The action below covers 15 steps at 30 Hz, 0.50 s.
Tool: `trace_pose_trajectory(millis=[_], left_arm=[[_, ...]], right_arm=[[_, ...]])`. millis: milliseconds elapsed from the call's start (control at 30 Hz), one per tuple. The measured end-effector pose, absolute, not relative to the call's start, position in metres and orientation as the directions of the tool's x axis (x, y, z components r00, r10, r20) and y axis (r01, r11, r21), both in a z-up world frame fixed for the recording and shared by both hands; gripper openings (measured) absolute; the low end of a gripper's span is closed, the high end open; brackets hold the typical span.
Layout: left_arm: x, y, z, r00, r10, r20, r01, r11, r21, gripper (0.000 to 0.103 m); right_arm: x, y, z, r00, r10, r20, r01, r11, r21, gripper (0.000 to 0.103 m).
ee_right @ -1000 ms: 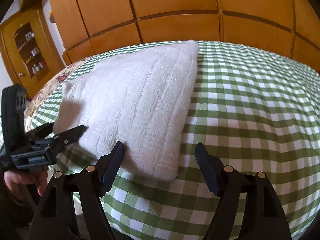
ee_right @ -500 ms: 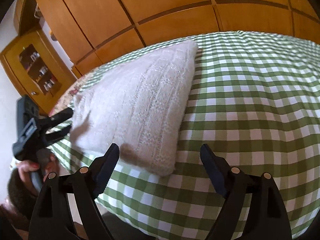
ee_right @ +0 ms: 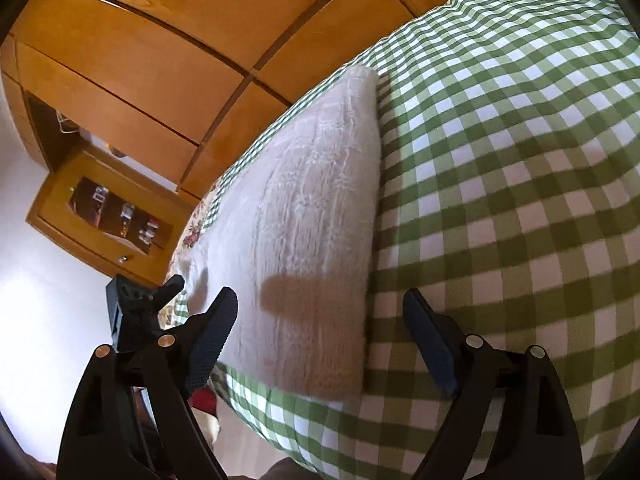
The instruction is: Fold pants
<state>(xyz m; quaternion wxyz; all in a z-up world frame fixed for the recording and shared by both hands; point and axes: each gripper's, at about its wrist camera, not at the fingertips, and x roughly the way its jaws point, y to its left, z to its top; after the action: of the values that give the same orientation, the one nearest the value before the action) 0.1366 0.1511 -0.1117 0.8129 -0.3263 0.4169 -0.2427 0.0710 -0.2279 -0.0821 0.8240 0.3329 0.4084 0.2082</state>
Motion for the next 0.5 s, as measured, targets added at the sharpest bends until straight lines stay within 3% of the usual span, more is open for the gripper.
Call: trace_pose_trajectory(millis=[333,500], left_arm=[[0.188,0.154,-0.113,0.499,-0.701,-0.51,0.072,0.62,-0.781,0.098],[0.206,0.139,-0.112,0.456,-0.704,-0.545,0.093,0.646,-0.757,0.087]], right_arm=[[0.106,-0.233,-0.089,0.557,0.67,-0.491,-0.024,0.604,0.797,0.079],[0.121,-0.233,-0.093,0.54,0.691,-0.48,-0.008,0.575,0.818,0.078]])
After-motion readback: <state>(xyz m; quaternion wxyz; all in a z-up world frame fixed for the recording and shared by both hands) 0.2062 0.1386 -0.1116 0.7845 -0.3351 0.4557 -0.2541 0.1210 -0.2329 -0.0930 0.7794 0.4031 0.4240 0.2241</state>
